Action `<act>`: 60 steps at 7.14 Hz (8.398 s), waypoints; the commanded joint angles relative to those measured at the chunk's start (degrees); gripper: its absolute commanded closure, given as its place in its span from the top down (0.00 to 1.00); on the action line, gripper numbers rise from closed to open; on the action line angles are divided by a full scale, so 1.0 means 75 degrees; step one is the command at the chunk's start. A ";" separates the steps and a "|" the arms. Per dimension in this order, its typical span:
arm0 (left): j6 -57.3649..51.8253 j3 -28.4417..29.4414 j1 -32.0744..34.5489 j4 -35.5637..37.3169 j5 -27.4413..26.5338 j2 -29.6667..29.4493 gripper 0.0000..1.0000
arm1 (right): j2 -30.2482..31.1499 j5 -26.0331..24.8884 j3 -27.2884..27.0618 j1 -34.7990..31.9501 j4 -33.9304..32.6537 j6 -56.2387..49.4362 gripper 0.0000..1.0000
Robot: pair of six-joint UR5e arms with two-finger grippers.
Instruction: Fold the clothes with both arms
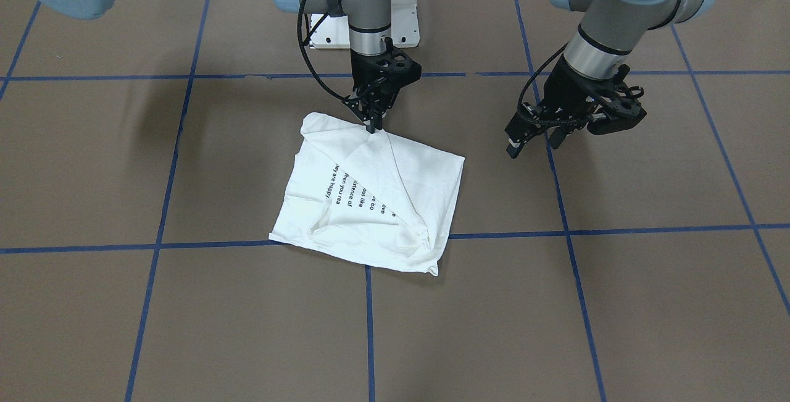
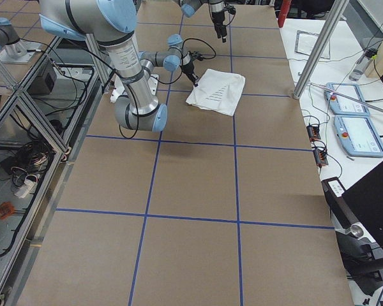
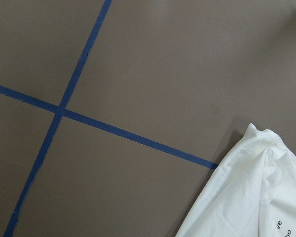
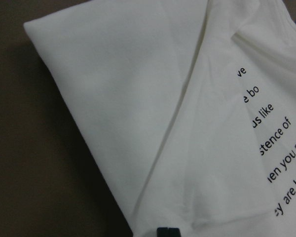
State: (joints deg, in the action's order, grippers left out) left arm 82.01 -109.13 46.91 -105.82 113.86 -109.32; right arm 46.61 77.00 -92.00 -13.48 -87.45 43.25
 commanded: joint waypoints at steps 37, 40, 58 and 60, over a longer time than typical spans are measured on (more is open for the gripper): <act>-1.1490 0.0861 0.4600 0.0609 0.1876 0.3123 1.00 | 0.3592 0.6573 0.0339 -0.8584 -0.1566 -0.5497 1.00; -1.2634 0.1706 0.5511 0.0410 0.2152 0.3513 1.00 | 0.4260 0.7405 0.0114 -0.8855 -0.1500 -0.5439 1.00; -1.0208 0.1988 0.5511 0.0914 0.2866 0.3338 1.00 | 0.5738 0.8273 0.0243 -1.0719 -0.0820 -0.5345 1.00; -1.0208 0.1977 0.5523 0.0926 0.2866 0.3338 1.00 | 0.5738 0.8238 0.0254 -1.0719 -0.0820 -0.5345 1.00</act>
State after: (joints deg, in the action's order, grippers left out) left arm 5.36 -94.29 88.30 -98.90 135.34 -84.29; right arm 89.65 138.91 -90.14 -93.86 -93.60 3.15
